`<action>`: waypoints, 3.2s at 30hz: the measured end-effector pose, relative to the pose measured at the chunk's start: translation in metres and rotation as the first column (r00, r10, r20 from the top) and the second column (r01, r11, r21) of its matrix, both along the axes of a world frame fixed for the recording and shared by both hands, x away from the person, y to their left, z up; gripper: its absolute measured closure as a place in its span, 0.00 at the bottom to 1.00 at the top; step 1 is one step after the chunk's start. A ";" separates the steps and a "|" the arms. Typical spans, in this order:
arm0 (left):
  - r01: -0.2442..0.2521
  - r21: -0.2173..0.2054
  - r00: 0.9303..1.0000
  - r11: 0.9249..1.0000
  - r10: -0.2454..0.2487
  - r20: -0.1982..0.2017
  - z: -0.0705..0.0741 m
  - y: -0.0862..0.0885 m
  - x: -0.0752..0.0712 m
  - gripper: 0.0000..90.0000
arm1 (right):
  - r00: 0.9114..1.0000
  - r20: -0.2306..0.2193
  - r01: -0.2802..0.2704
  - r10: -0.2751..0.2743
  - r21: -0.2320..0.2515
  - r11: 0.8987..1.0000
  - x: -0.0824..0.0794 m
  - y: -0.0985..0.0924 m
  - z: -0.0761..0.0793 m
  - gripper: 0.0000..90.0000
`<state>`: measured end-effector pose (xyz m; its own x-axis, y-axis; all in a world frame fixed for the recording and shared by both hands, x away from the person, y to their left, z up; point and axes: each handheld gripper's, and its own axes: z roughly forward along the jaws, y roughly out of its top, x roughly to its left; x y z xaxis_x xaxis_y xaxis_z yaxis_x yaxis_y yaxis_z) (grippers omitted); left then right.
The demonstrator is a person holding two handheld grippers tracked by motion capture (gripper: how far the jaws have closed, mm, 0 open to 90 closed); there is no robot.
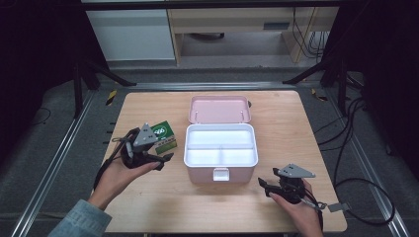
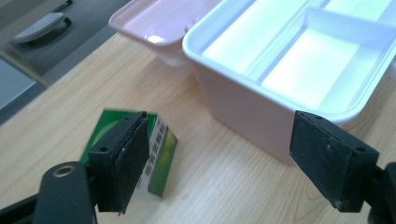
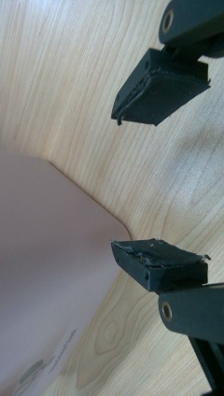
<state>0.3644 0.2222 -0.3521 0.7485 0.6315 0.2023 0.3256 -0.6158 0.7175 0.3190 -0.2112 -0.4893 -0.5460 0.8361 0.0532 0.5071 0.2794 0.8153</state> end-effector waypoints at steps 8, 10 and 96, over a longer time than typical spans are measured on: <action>0.089 0.048 0.996 0.995 -0.089 -0.011 0.031 -0.031 0.030 0.22 | 1.000 -0.004 0.006 -0.006 -0.009 1.000 0.001 -0.004 -0.001 0.39; 0.110 0.049 0.994 0.993 -0.109 -0.011 0.034 -0.039 0.035 0.22 | 1.000 -0.003 0.007 -0.007 -0.011 1.000 0.001 -0.004 -0.001 0.40; 0.627 0.235 0.763 0.743 -0.525 -0.377 0.001 -0.157 0.102 0.99 | 0.998 -0.015 -0.068 0.067 -0.015 0.998 -0.003 -0.010 -0.003 0.64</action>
